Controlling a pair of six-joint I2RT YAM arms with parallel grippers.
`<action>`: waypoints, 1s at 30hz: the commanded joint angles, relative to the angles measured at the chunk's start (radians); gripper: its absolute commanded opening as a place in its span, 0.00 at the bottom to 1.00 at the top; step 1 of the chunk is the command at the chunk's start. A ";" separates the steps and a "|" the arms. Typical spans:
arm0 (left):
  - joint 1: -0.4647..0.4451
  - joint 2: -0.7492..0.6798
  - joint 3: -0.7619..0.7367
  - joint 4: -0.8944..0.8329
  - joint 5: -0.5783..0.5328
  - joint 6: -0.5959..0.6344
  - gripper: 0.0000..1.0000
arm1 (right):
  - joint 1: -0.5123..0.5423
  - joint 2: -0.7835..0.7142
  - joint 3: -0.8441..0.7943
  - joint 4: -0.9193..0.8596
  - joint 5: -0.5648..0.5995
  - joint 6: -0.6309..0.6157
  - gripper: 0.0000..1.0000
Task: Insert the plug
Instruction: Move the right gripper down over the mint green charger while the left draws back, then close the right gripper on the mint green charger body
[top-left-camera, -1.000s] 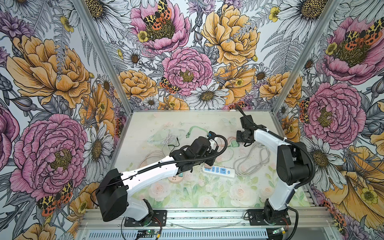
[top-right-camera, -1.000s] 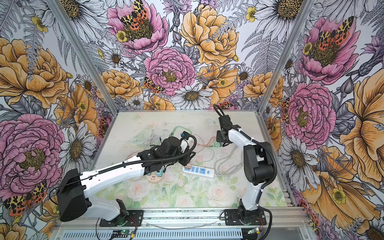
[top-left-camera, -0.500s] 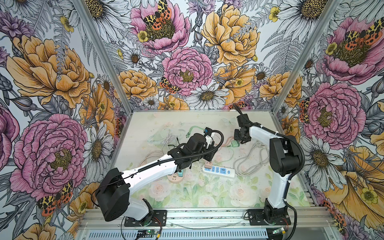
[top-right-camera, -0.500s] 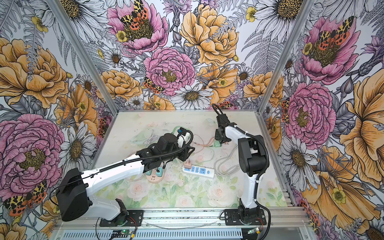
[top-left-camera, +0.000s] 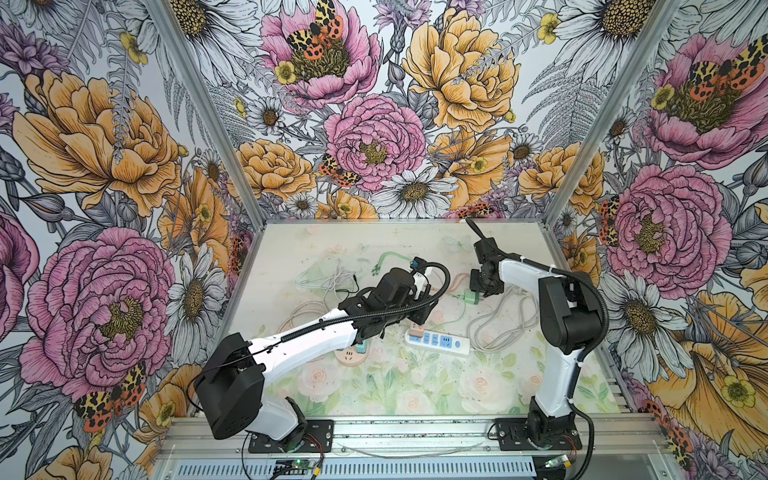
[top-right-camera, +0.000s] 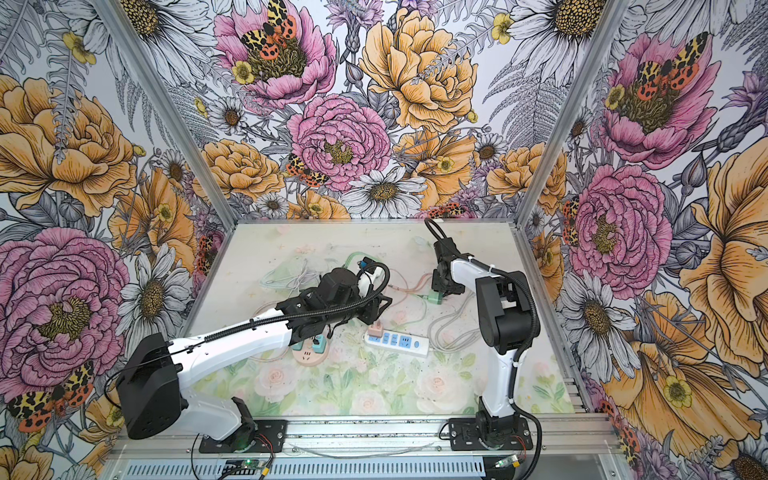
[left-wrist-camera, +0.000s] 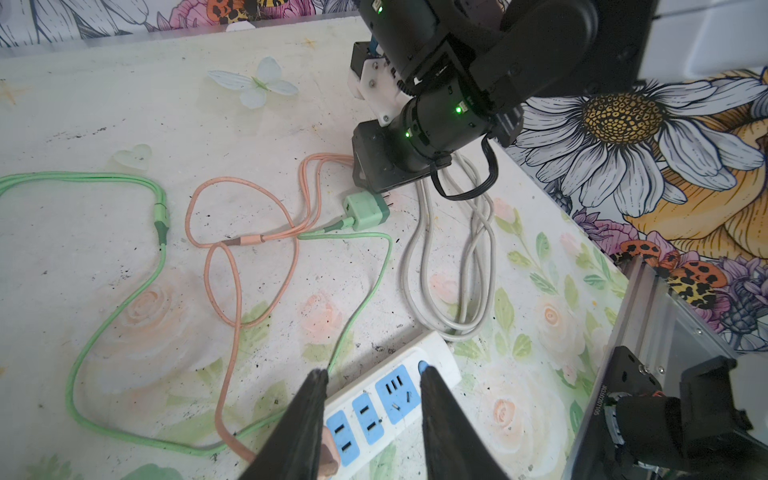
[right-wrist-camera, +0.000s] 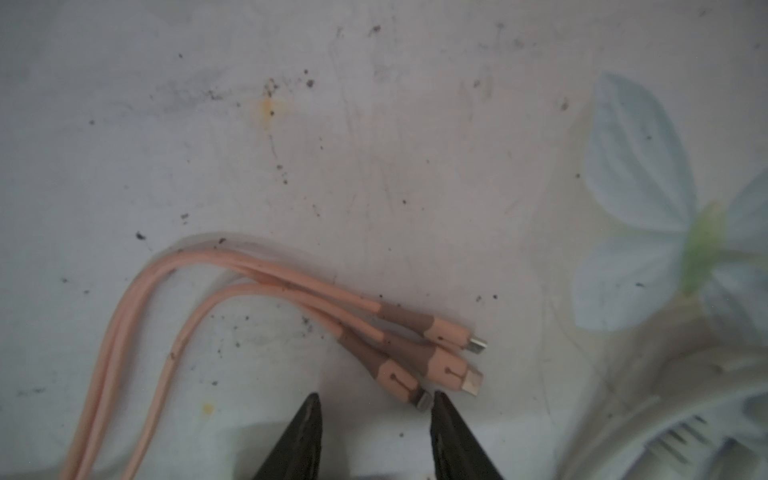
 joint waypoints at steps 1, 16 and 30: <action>-0.011 -0.031 -0.021 0.004 0.019 0.003 0.40 | -0.005 -0.088 -0.043 0.001 -0.011 0.019 0.44; -0.054 -0.055 -0.021 -0.036 -0.009 0.000 0.40 | 0.018 -0.217 -0.231 0.037 -0.120 -0.012 0.41; -0.058 -0.136 -0.065 -0.055 -0.055 0.013 0.40 | 0.029 -0.440 -0.385 0.113 -0.257 -0.213 0.49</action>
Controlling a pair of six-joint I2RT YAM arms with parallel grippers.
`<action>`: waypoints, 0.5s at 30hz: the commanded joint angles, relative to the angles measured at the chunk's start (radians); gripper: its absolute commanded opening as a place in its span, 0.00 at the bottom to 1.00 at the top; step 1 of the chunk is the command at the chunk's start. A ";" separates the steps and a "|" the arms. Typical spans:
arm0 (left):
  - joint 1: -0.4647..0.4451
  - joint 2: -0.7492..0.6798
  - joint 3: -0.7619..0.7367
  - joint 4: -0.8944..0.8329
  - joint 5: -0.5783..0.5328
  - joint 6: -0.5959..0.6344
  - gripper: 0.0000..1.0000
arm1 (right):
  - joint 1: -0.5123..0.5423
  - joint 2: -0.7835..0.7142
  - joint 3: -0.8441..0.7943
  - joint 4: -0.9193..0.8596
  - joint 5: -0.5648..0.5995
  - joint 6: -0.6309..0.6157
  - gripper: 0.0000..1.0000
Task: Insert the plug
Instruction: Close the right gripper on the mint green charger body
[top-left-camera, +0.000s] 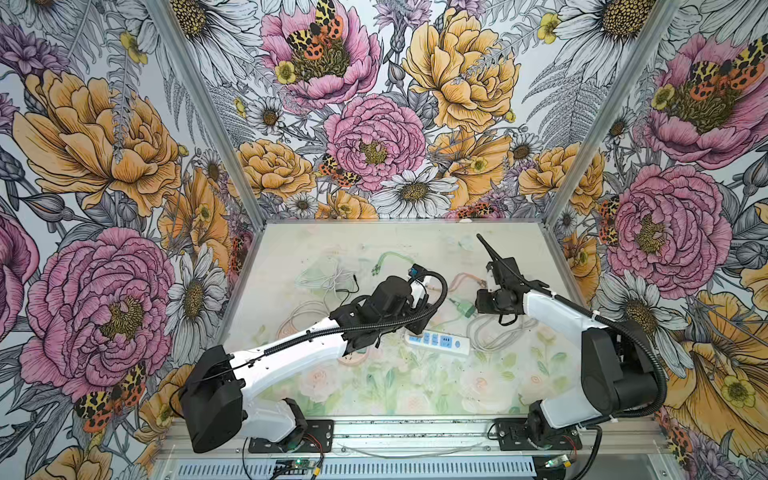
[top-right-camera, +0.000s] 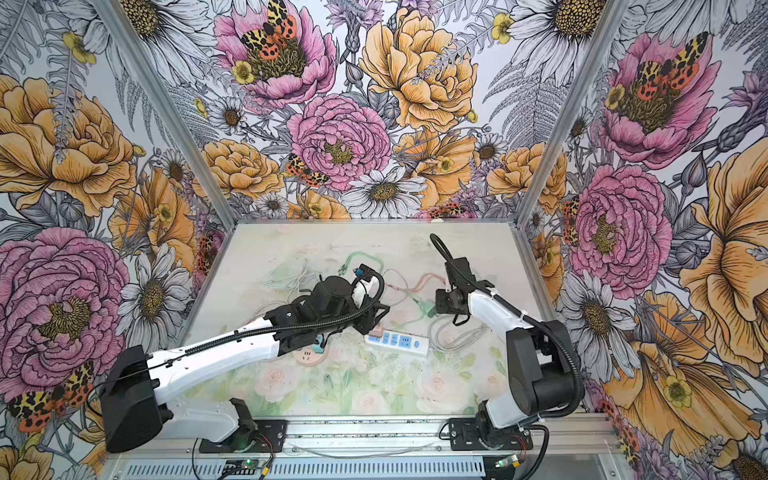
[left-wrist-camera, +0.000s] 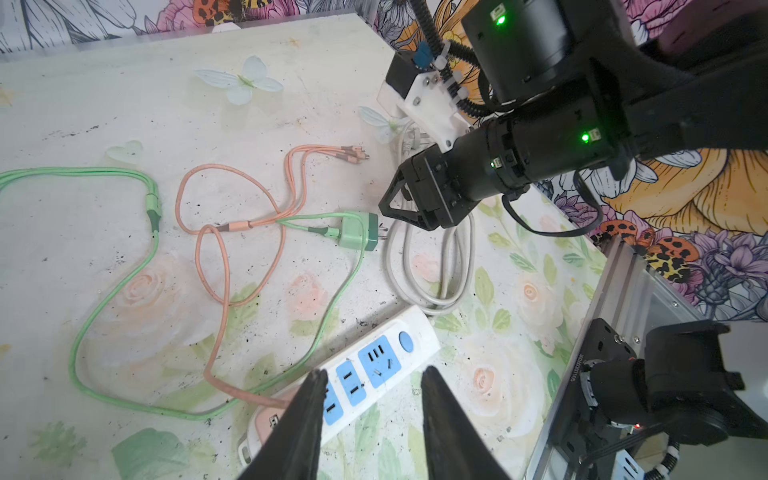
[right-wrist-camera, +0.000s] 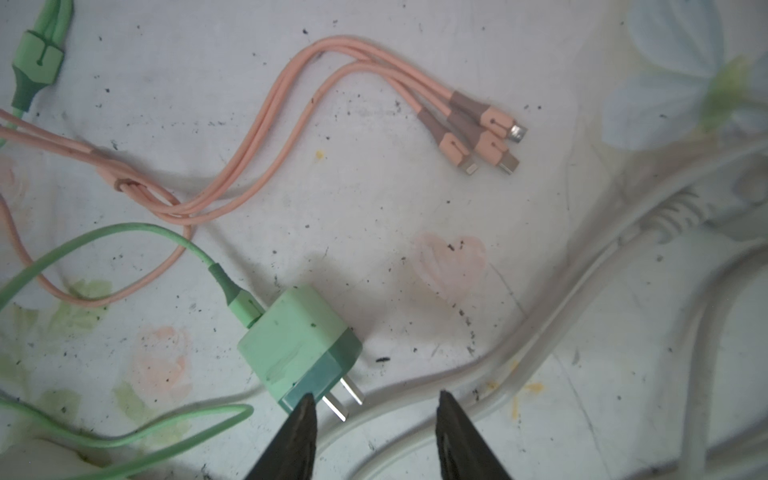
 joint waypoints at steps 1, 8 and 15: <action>-0.010 -0.039 -0.025 -0.008 -0.030 0.013 0.41 | 0.013 -0.003 -0.007 0.045 -0.072 -0.088 0.50; -0.011 -0.081 -0.060 -0.009 -0.048 0.011 0.41 | 0.065 0.022 -0.012 0.044 -0.076 -0.182 0.55; -0.010 -0.102 -0.069 -0.009 -0.053 0.019 0.41 | 0.094 0.045 -0.008 0.044 0.032 -0.208 0.56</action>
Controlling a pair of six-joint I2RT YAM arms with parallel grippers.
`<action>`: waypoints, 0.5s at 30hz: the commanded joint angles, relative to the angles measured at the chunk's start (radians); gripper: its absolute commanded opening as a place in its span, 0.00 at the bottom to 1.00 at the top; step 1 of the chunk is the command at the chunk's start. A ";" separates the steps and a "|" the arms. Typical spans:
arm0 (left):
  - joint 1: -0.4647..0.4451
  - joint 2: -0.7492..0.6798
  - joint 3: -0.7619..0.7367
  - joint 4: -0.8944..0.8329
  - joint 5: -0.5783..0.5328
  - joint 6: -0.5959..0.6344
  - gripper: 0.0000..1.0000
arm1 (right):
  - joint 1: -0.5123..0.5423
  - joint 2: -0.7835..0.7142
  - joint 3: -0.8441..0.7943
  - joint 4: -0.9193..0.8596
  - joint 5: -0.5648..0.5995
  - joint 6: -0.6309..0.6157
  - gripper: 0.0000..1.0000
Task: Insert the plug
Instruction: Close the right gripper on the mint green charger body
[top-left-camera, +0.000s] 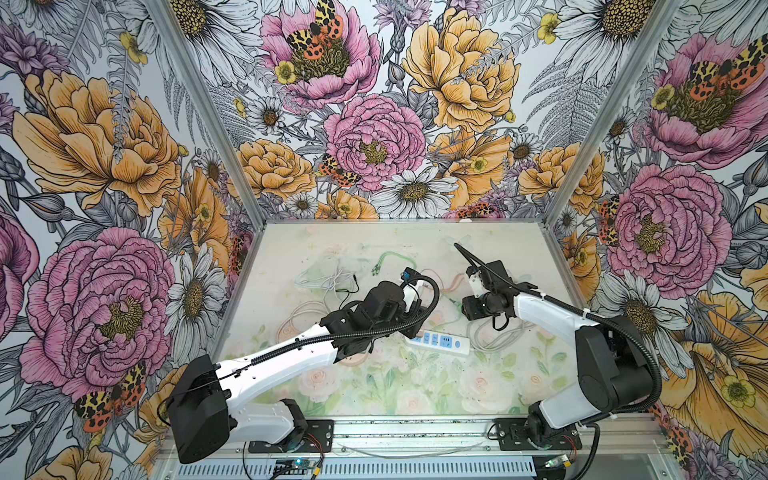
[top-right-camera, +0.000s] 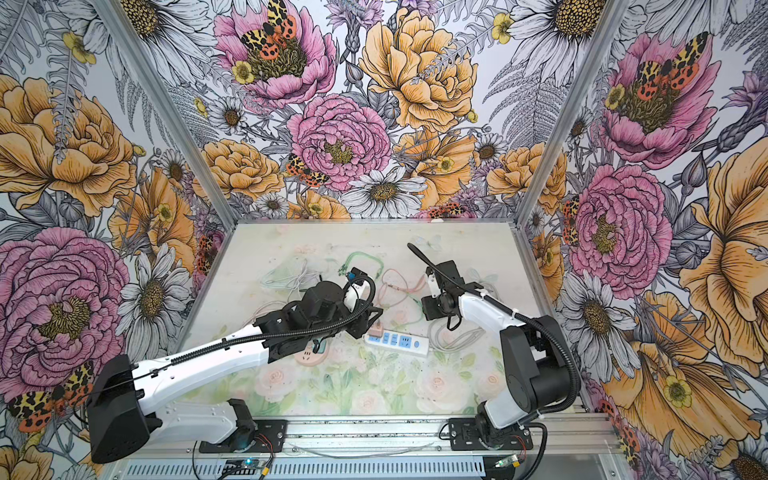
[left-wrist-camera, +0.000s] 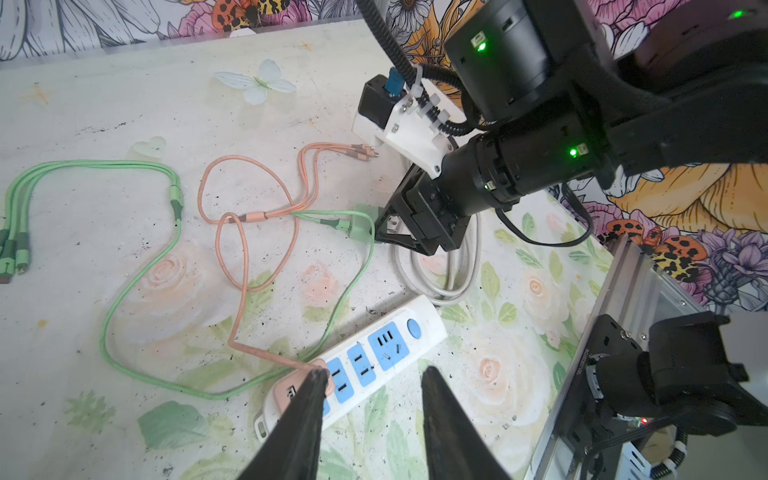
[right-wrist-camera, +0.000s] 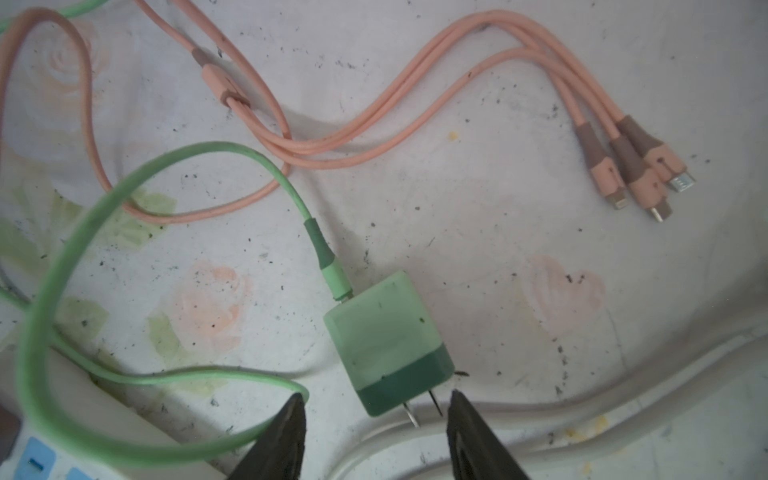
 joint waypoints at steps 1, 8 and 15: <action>-0.006 -0.026 -0.009 -0.001 -0.022 0.020 0.41 | 0.010 0.014 -0.002 0.021 0.077 -0.034 0.57; -0.007 -0.016 -0.004 0.002 -0.013 0.024 0.41 | 0.024 0.042 0.017 0.020 0.094 -0.095 0.57; -0.007 -0.029 -0.005 0.002 -0.014 0.029 0.41 | 0.036 0.090 0.045 0.021 0.085 -0.154 0.57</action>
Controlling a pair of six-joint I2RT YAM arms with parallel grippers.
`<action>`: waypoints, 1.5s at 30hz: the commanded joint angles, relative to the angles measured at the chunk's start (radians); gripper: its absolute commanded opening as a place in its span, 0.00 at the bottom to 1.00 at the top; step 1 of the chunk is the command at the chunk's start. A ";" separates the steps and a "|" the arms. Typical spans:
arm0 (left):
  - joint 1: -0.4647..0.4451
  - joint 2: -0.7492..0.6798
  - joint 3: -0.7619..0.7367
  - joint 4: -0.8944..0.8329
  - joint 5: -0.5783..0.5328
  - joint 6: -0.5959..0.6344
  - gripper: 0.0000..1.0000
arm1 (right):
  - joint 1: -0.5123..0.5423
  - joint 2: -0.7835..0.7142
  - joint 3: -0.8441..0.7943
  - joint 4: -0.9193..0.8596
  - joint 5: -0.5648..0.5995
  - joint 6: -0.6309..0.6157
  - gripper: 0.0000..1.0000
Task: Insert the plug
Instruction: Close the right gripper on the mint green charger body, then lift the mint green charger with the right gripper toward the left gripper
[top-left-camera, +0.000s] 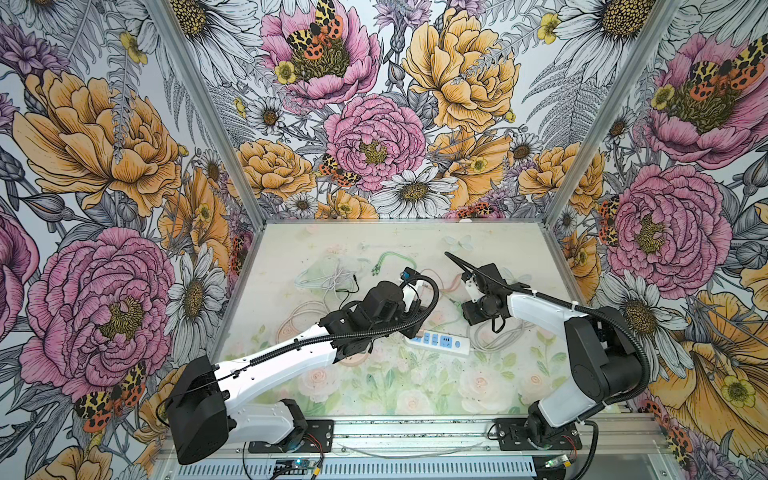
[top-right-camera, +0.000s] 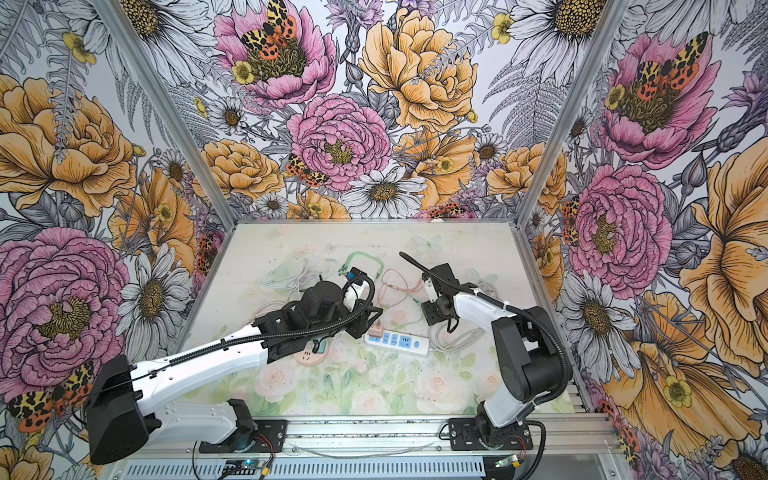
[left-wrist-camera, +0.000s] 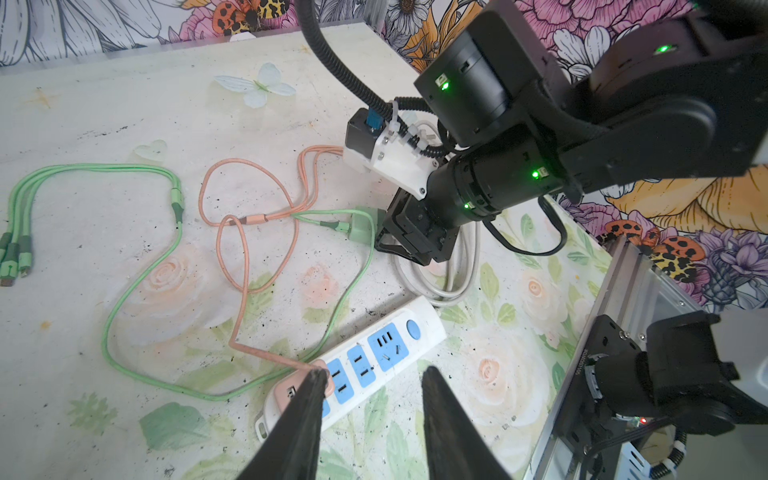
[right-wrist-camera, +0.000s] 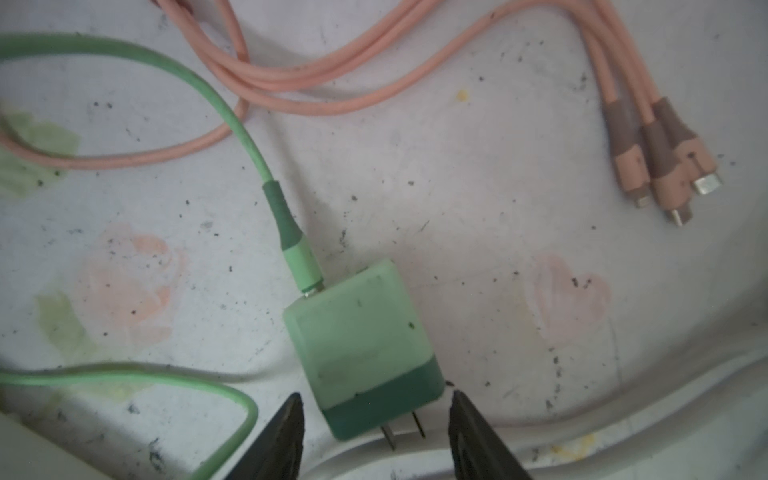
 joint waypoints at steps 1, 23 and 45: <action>-0.006 -0.025 -0.005 0.003 -0.016 0.026 0.41 | 0.009 0.023 0.049 0.022 0.025 -0.052 0.57; -0.005 0.030 0.024 0.000 -0.009 0.036 0.41 | 0.035 0.082 0.056 0.051 -0.025 -0.120 0.35; 0.080 -0.049 0.005 0.071 0.213 -0.146 0.45 | 0.039 -0.619 -0.334 0.536 -0.012 0.104 0.00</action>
